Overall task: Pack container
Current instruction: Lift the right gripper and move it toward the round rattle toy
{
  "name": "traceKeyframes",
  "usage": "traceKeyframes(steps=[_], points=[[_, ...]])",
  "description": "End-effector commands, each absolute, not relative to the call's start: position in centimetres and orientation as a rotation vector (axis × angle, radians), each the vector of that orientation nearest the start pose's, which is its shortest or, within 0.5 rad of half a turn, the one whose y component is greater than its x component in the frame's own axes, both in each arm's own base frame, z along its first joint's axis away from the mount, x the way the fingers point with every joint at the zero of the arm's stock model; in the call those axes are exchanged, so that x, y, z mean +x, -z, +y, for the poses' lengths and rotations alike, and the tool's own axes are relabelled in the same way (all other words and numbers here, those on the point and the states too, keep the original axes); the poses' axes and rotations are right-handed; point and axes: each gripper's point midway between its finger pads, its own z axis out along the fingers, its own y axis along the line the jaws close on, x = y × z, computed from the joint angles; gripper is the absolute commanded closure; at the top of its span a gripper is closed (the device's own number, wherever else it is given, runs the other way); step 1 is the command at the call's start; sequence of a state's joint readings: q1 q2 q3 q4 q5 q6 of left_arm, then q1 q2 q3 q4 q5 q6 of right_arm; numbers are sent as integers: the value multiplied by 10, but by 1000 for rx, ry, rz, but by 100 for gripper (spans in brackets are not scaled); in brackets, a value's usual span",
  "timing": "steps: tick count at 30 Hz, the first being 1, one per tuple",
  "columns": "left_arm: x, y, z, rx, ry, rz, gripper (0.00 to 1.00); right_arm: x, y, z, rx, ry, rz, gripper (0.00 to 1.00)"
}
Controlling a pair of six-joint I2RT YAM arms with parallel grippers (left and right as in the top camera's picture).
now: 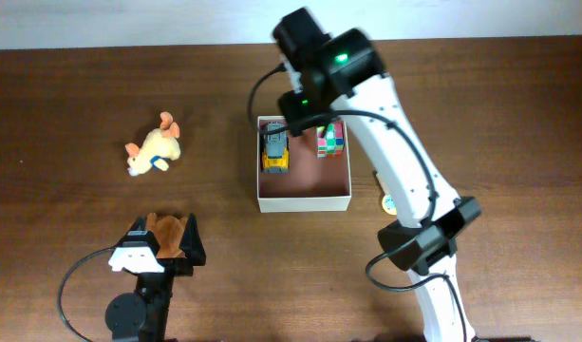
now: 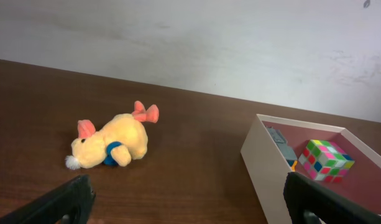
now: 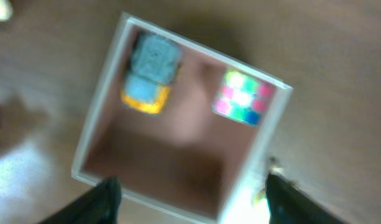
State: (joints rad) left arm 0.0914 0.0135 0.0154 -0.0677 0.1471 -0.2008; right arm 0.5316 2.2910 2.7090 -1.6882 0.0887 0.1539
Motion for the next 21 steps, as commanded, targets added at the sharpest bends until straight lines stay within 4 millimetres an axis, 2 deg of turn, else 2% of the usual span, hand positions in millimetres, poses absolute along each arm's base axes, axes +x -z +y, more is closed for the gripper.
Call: traceKeyframes(steps=[1,7,9,11,13,17,20,21], points=[[245,-160,-5,-103,203,1634,1,420,-273,188,-414,0,2686,27],[245,-160,-5,-103,203,1634,1,399,-319,161,-358,19,2602,25],[245,-160,-5,-103,203,1634,1,388,-327,146,-338,81,2597,22],[245,-160,-5,-103,203,1634,1,374,-325,132,-330,121,2626,22],[245,-160,-5,-103,203,1634,1,358,-315,119,-309,150,2684,22],[245,-160,-5,-103,203,1634,1,334,-280,94,-252,243,2815,22],[245,-160,-5,-103,203,1634,1,328,-245,83,-236,295,2898,22],[245,-160,-5,-103,203,1634,1,326,-226,80,-227,314,2933,22]])
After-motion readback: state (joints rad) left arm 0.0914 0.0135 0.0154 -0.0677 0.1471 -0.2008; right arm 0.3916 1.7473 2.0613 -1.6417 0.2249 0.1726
